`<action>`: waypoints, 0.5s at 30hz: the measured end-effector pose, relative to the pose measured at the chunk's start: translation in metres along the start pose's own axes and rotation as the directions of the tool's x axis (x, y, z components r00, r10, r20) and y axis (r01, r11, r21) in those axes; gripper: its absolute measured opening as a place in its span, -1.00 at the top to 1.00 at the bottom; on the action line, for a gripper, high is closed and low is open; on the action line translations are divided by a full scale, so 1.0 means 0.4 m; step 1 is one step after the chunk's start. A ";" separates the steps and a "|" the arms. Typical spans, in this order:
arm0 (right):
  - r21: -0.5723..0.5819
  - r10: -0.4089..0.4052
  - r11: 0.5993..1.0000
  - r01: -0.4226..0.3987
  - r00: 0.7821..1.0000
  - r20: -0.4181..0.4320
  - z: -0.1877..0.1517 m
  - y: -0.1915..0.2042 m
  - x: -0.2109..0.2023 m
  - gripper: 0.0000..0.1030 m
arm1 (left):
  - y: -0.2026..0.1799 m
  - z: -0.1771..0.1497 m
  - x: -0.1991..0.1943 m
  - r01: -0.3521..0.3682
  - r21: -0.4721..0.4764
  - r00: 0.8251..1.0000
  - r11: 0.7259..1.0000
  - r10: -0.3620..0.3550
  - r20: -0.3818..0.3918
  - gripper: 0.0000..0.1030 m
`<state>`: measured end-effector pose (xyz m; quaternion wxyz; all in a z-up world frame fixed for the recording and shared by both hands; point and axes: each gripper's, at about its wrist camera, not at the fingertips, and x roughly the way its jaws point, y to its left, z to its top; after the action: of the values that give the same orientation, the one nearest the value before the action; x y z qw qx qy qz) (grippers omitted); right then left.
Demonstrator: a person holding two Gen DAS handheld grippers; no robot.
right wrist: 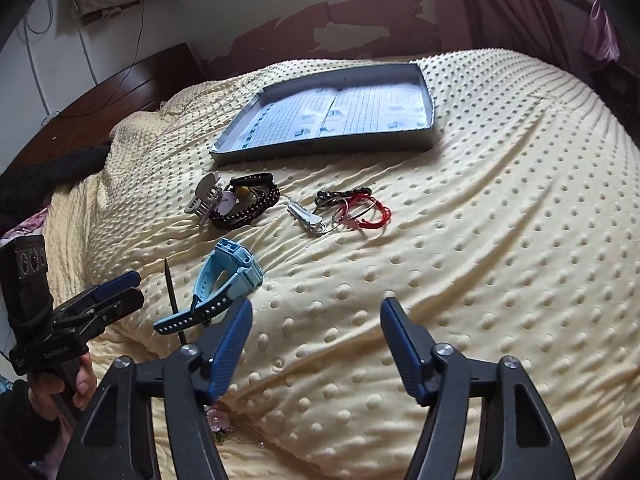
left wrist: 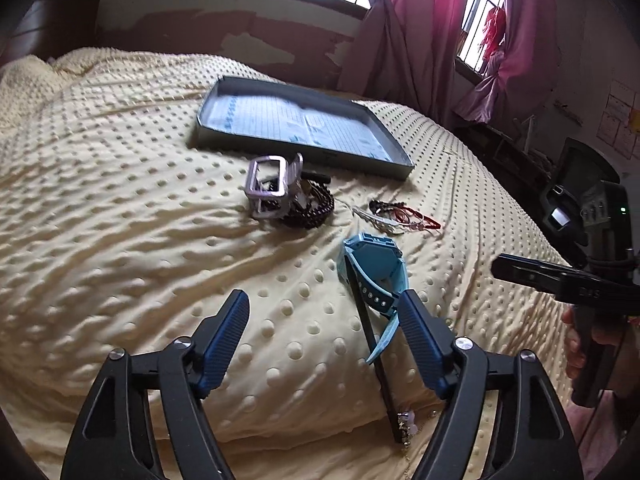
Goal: Organize jewelry
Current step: 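Grasp the light-blue watch with the right tool while the left tool grasps the black hairpin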
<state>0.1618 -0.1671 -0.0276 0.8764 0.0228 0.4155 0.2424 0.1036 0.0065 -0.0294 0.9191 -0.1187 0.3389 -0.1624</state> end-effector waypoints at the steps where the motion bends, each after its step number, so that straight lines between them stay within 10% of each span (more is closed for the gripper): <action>1: -0.004 0.009 1.000 -0.009 1.000 -0.008 -0.001 -0.001 0.008 -0.16 | 0.001 0.000 0.006 0.004 -0.003 1.000 1.000 -0.004 -0.008 -0.33; 15: 0.008 0.139 0.990 -0.139 0.989 -0.043 0.048 0.023 0.112 0.12 | 0.023 0.016 0.067 0.074 -0.066 0.994 0.995 -0.079 -0.072 0.36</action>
<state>0.1961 -0.1359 -0.0449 0.8480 0.0486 0.4325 0.3025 0.1289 0.0053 -0.0435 0.8947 -0.1547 0.3730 -0.1909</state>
